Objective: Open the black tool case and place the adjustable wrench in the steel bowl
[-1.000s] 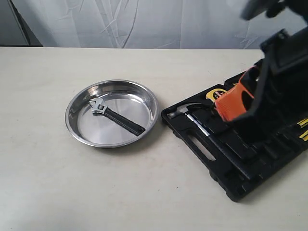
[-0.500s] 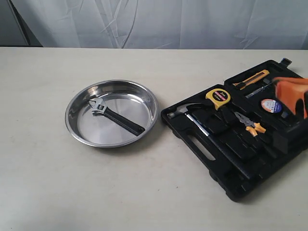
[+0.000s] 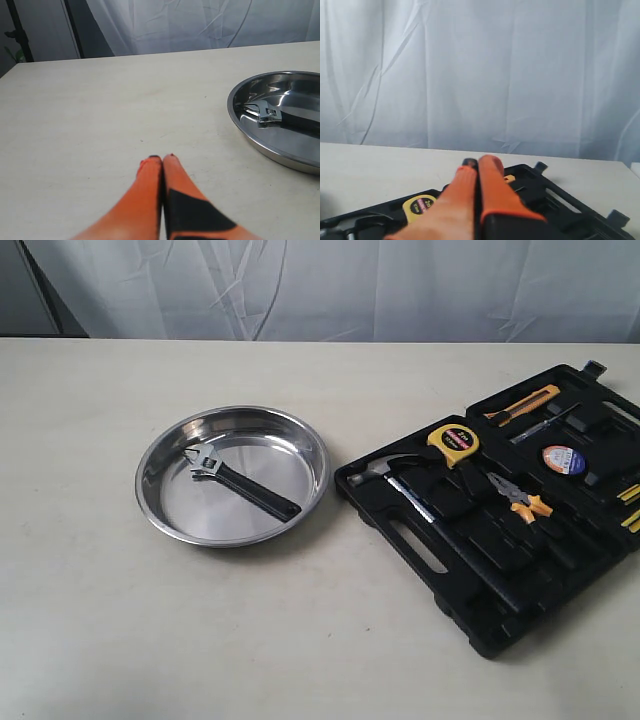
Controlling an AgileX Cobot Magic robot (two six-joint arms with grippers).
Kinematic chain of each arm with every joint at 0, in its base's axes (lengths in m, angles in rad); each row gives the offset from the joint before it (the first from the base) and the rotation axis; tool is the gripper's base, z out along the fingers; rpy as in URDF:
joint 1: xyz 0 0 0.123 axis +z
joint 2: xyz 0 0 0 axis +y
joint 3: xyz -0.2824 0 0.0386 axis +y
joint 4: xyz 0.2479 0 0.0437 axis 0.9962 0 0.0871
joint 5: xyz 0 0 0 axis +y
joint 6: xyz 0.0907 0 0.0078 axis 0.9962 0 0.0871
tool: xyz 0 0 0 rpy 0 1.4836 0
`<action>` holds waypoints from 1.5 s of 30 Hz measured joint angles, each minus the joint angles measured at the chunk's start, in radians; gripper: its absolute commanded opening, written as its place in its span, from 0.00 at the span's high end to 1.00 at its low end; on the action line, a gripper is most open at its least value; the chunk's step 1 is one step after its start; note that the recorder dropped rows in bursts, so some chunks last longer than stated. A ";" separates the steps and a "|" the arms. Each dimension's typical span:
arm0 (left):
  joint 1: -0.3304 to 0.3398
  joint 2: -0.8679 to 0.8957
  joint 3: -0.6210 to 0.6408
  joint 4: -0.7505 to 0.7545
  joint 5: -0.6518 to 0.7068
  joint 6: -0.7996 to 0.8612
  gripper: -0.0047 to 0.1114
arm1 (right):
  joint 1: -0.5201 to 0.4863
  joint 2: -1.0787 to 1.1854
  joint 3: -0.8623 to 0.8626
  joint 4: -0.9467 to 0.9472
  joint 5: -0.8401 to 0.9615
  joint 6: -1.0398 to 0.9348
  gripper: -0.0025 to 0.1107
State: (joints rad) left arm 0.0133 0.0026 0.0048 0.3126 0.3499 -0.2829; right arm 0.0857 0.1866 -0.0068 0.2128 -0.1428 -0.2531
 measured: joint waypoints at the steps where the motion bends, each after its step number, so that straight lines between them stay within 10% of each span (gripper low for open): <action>1: 0.000 0.000 0.000 0.000 0.000 0.000 0.96 | -0.023 -0.032 0.000 0.002 0.034 0.002 0.99; 12: 0.000 0.000 0.000 0.000 0.000 0.000 0.96 | -0.069 -0.180 0.005 0.006 0.372 0.002 0.99; 45: 0.000 0.000 0.000 0.000 0.000 0.000 0.96 | -0.069 -0.180 0.005 0.006 0.388 0.002 0.99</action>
State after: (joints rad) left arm 0.0133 0.0026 0.0048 0.3126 0.3499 -0.2829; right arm 0.0167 0.0066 -0.0018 0.2186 0.2449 -0.2511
